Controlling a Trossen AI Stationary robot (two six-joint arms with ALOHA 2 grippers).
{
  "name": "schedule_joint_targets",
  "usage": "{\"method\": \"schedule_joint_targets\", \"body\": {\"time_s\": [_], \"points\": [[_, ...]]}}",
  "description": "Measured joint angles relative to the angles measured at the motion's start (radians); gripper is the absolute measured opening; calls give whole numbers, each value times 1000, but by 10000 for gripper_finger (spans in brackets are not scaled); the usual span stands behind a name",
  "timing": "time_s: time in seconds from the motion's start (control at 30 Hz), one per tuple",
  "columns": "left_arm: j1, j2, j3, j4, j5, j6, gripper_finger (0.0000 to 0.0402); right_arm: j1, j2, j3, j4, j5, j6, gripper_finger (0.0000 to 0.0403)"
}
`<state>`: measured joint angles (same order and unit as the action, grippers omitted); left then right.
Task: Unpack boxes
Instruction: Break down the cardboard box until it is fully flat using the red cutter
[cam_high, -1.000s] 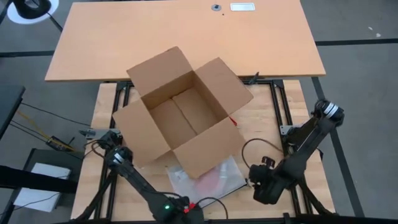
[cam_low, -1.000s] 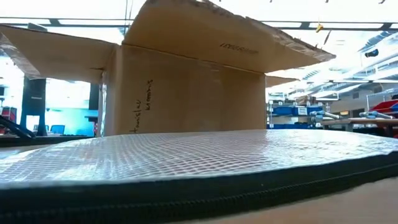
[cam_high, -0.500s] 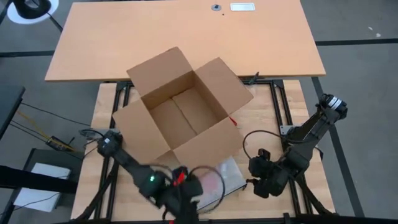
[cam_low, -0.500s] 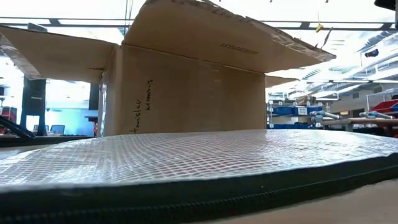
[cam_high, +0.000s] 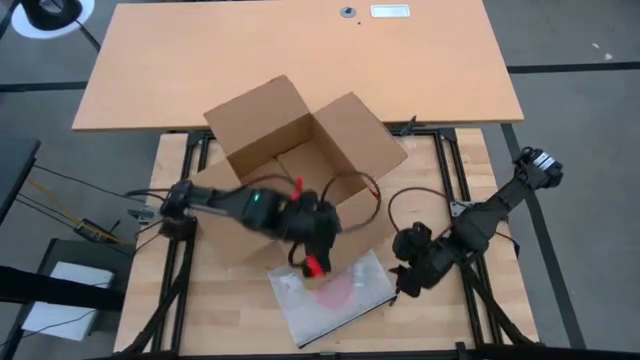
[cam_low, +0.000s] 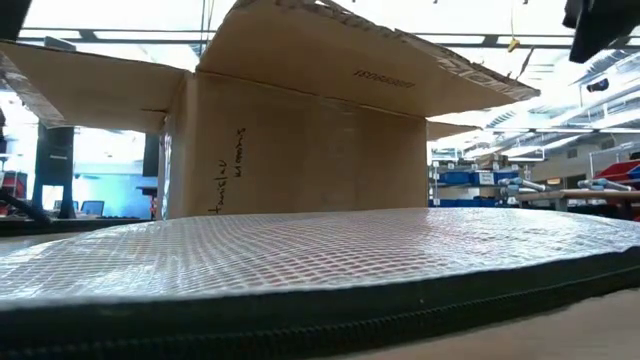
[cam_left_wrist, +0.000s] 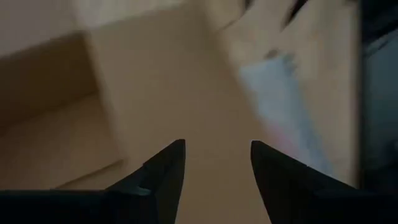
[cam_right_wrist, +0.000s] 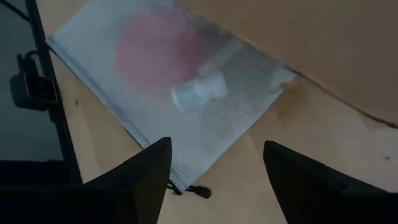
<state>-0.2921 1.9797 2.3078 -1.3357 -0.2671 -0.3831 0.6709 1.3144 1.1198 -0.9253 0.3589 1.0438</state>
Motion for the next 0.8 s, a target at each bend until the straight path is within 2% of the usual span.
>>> {"method": "schedule_joint_targets", "body": {"time_s": [0.2,0.3,0.4,0.5,0.6,0.7,0.8], "points": [[115,-26,-102,-60,45,114,193,-64,-43,-2,-104,-38,44,255],[132,-105,-252,24,44,97,193,-92,-51,-30,-120,-51,61,252],[134,-207,-474,163,70,110,193,-122,-52,-67,-79,-81,45,249],[159,-330,-717,315,88,3,193,-148,-52,-118,-38,-125,7,249],[179,-438,-876,519,172,-108,193,-171,-52,-164,8,-165,-41,249],[171,-487,-935,639,179,-187,193,-189,-52,-195,17,-172,-111,249],[176,-483,-939,641,94,-227,193,-207,-52,-214,18,-193,-180,247]]}}
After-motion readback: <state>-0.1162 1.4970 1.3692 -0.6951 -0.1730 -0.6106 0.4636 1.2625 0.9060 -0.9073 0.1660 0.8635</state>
